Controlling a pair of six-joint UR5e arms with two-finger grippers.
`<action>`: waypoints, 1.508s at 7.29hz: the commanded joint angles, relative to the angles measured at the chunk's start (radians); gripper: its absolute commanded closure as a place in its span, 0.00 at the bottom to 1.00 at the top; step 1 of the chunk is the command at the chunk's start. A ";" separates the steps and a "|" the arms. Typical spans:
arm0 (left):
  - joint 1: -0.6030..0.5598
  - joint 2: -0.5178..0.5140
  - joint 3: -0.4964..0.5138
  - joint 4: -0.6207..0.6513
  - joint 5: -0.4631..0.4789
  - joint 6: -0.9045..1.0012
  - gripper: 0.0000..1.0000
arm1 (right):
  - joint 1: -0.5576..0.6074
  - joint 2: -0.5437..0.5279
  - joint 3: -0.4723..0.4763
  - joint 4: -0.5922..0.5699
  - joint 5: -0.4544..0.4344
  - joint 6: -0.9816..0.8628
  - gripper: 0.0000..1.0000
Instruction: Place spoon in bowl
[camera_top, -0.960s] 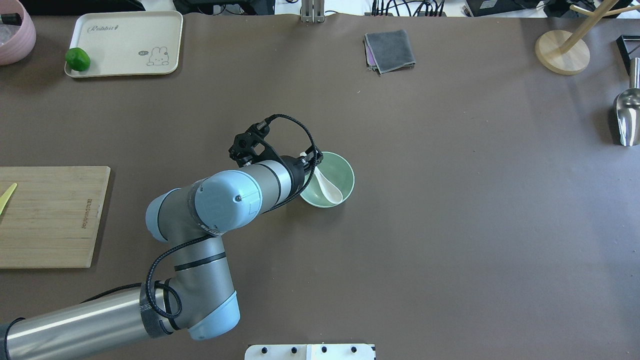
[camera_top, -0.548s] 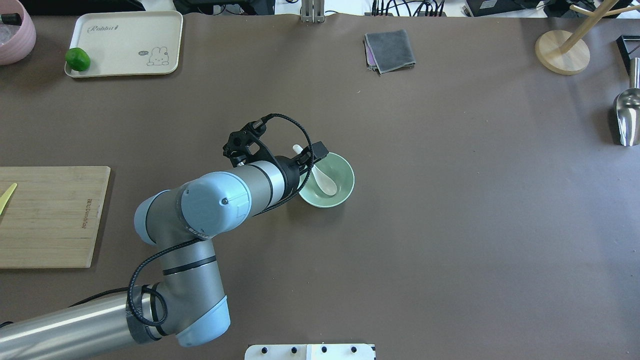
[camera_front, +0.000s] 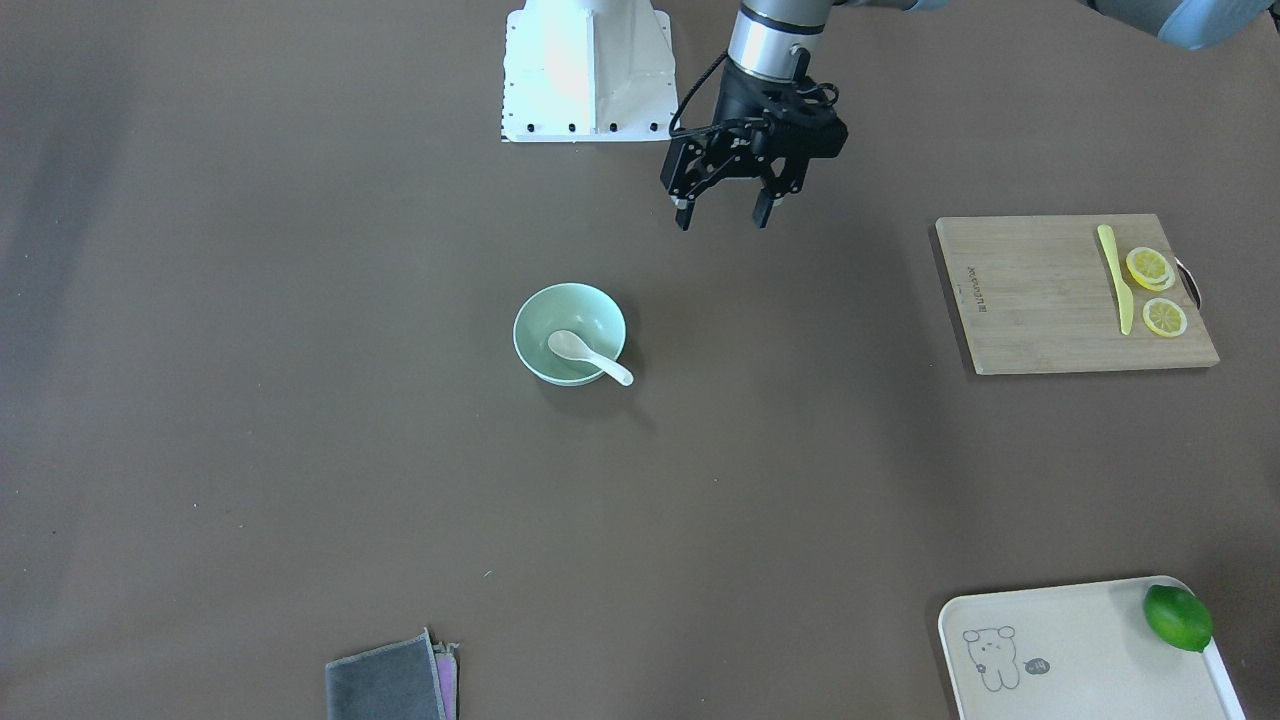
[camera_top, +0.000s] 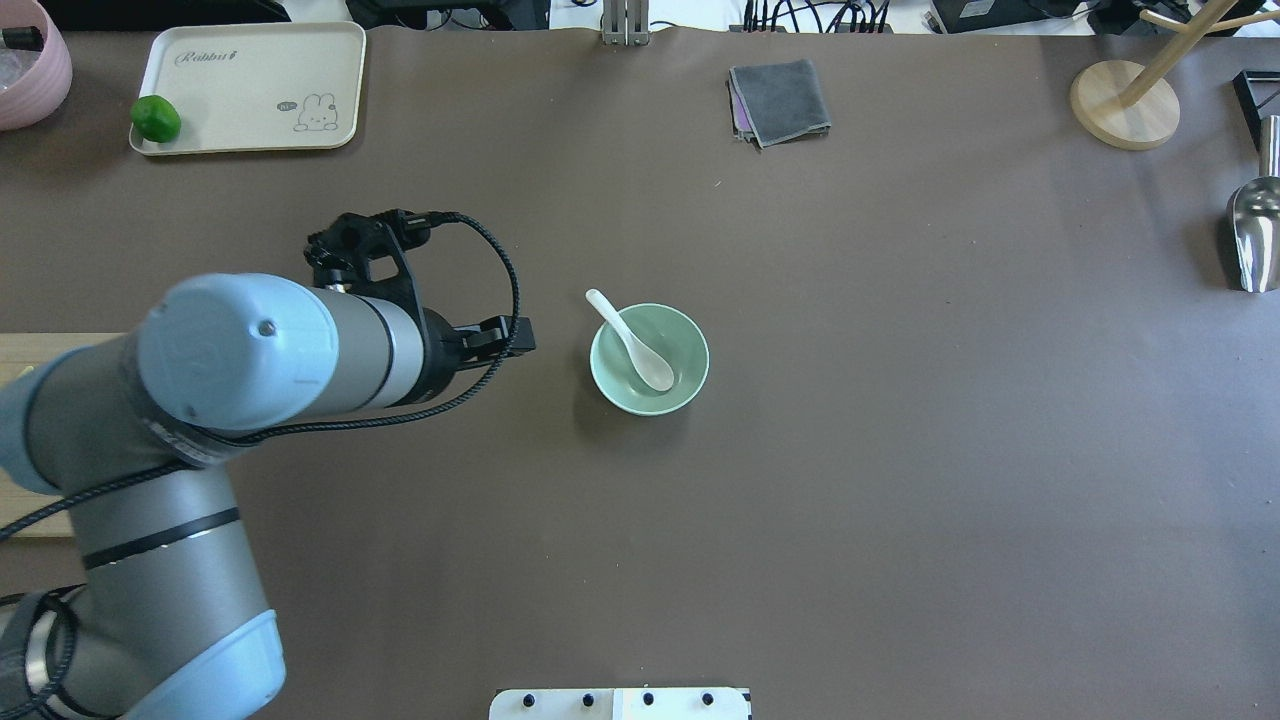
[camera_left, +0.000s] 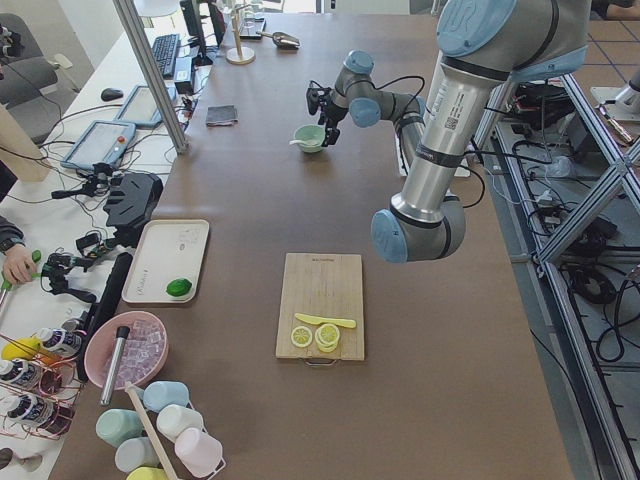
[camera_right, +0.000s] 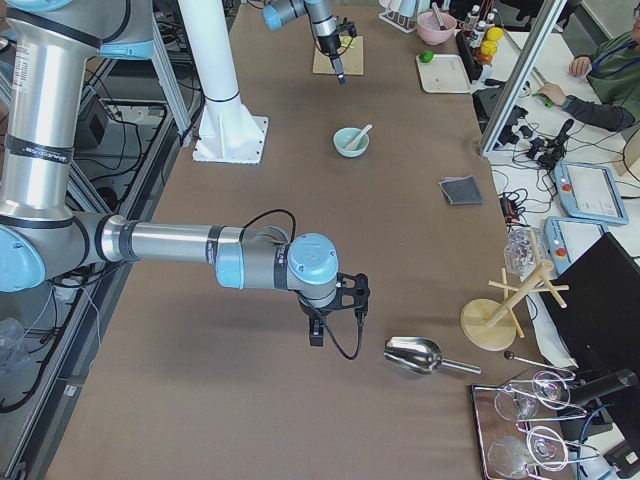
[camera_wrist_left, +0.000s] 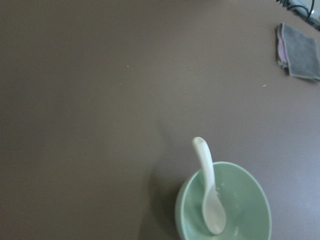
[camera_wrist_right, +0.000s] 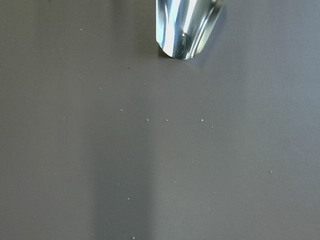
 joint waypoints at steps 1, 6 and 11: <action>-0.248 0.006 -0.202 0.496 -0.173 0.511 0.03 | 0.002 0.000 0.008 -0.001 -0.138 -0.007 0.00; -0.876 0.377 -0.062 0.459 -0.492 1.485 0.02 | 0.002 0.012 0.005 -0.013 -0.159 -0.115 0.00; -1.050 0.630 0.238 -0.138 -0.721 1.474 0.02 | 0.002 0.012 0.002 -0.009 -0.154 -0.113 0.00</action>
